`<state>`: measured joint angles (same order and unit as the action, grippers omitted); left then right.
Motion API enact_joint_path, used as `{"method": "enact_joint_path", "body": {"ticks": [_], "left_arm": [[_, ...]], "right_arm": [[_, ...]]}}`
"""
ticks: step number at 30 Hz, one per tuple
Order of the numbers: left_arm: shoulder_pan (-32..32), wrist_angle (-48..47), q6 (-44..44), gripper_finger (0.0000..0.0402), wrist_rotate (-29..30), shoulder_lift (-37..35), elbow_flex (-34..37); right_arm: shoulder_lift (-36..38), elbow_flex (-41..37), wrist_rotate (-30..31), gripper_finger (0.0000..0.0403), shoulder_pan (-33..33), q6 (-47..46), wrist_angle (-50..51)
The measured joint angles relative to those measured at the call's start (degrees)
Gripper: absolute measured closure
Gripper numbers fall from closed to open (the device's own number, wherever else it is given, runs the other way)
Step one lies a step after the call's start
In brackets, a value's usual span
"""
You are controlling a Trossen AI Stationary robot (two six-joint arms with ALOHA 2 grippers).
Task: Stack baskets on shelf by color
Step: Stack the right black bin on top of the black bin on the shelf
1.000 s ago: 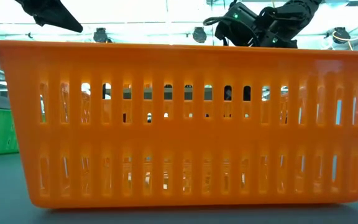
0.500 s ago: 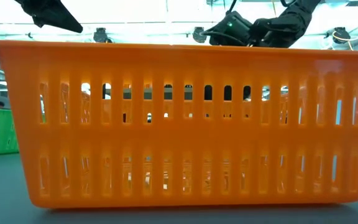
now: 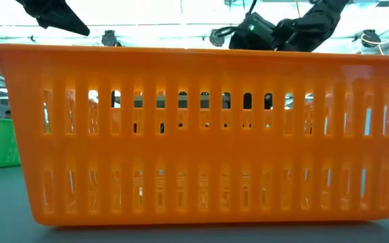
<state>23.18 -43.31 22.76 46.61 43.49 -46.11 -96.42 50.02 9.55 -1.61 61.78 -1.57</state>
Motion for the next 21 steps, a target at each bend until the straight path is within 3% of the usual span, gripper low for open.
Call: {"method": "enact_joint_path", "body": {"ticks": [6, 10, 16, 21], "left_arm": [[0.0, 0.0, 0.0, 0.0355, 0.0, 0.0, 0.0], [0.0, 0.0, 0.0, 0.0355, 0.0, 0.0, 0.0], [0.0, 0.2, 0.2, 0.0355, 0.0, 0.0, 0.0], [-0.1, 0.4, 0.3, 0.0355, 0.0, 0.0, 0.0]], "right_arm": [[5.5, 0.1, -7.6, 0.0398, 5.4, -10.4, 0.3], [10.3, 1.8, -7.6, 0.0400, 8.8, -20.3, -0.3], [13.2, 10.5, 5.0, 0.0401, 13.1, -36.0, 2.9], [10.5, 26.4, 15.1, 0.0402, 14.9, -41.0, 13.4]]}}
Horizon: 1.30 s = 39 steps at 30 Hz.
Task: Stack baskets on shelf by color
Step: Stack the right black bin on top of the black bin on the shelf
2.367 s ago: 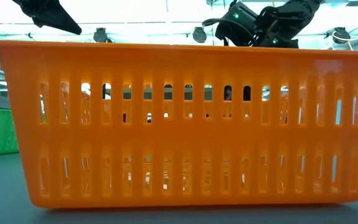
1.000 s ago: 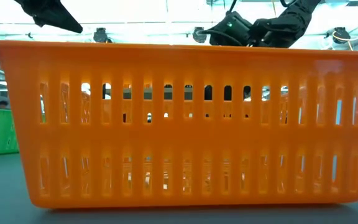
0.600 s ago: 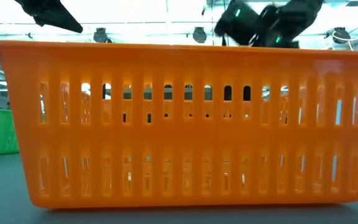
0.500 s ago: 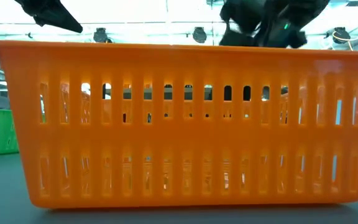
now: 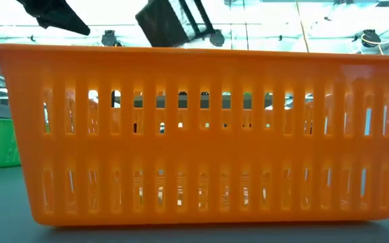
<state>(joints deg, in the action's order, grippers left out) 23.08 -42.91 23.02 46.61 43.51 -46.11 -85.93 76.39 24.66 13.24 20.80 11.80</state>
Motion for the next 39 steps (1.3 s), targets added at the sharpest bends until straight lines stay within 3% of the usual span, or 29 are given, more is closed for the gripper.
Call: {"method": "enact_joint_path", "body": {"ticks": [6, 13, 19, 39], "left_arm": [[-1.1, 0.9, -0.3, 0.0355, 0.0, 0.0, 0.0], [-1.7, 1.0, -0.3, 0.0355, 0.0, 0.0, 0.0], [-1.7, 0.8, -1.5, 0.0355, -0.1, 0.0, 0.0], [-1.6, 0.6, -0.2, 0.0355, -0.2, 0.0, 0.0]], "right_arm": [[-5.3, 20.3, 11.4, 0.0402, -4.4, -0.7, 15.6], [-10.6, 31.6, 12.6, 0.0402, -17.9, -7.7, 18.0], [-13.0, 32.7, 5.7, 0.0397, -23.0, -17.5, 25.1], [-16.1, 32.7, 7.1, 0.0393, -23.2, -21.6, 35.7]]}}
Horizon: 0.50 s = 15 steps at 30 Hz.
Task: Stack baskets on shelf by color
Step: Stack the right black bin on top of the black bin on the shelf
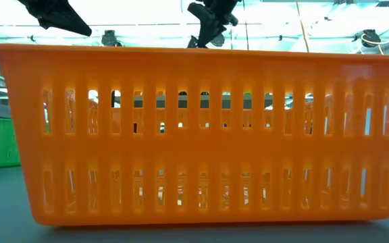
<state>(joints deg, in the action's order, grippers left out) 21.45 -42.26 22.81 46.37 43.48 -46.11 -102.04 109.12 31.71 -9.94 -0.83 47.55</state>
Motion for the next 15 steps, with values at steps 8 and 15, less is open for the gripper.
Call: {"method": "enact_joint_path", "body": {"ticks": [8, 15], "left_arm": [[0.0, 0.0, 0.4, 0.0355, 0.0, 0.0, 0.0], [0.0, 0.0, 0.4, 0.0355, 0.0, 0.0, 0.0]], "right_arm": [[-0.2, 0.0, -0.3, 0.0388, -0.6, 0.1, 1.6], [-0.2, 0.0, -0.3, 0.0361, -0.5, 1.1, 1.7]]}}
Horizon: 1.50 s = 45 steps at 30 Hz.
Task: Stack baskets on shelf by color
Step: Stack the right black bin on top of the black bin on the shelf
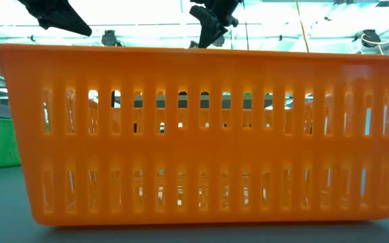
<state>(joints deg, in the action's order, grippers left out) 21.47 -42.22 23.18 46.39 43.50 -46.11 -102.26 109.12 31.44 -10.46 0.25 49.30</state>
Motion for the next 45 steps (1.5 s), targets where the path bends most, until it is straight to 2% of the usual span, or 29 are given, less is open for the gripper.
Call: {"method": "enact_joint_path", "body": {"ticks": [9, 14, 17, 21, 23, 28, 32, 39, 45], "left_arm": [[0.0, 0.0, 0.0, 0.0355, 0.0, 0.0, 0.0], [0.0, 0.0, -0.2, 0.0355, 0.0, 0.0, 0.0], [0.0, -1.4, -0.4, 0.0355, 0.0, 0.0, 0.0], [0.0, -3.2, 0.4, 0.0355, 0.0, 0.0, 0.0], [0.0, -3.1, 1.1, 0.0355, 0.0, 0.0, 0.0], [0.0, -3.1, 3.0, 0.0355, 0.0, 0.0, 0.0], [0.0, -3.2, 3.3, 0.0355, -1.2, 0.0, 0.0], [0.0, -3.2, 1.3, 0.0355, -1.3, 0.0, 0.0], [0.0, -3.2, 1.3, 0.0355, -1.3, 0.0, 0.0]], "right_arm": [[0.0, 0.0, 0.0, 0.0305, 0.0, 0.5, -1.2], [0.0, 0.0, 0.0, 0.0288, 0.2, 0.5, -1.4], [0.1, 0.0, -0.3, 0.0287, 1.5, 1.6, -1.0], [0.2, 0.0, -4.7, 0.0295, 3.6, 8.9, -1.0], [0.2, 0.0, -3.7, 0.0301, 4.2, 10.9, -0.5], [0.3, -1.5, 4.7, 0.0317, 3.0, 12.9, -0.1], [0.3, -5.7, 4.5, 0.0323, 1.7, 12.0, -1.1], [0.4, -14.0, 4.3, 0.0323, 1.5, 16.1, -9.9], [0.5, -15.8, 4.2, 0.0323, 2.5, 21.5, -17.3]]}}
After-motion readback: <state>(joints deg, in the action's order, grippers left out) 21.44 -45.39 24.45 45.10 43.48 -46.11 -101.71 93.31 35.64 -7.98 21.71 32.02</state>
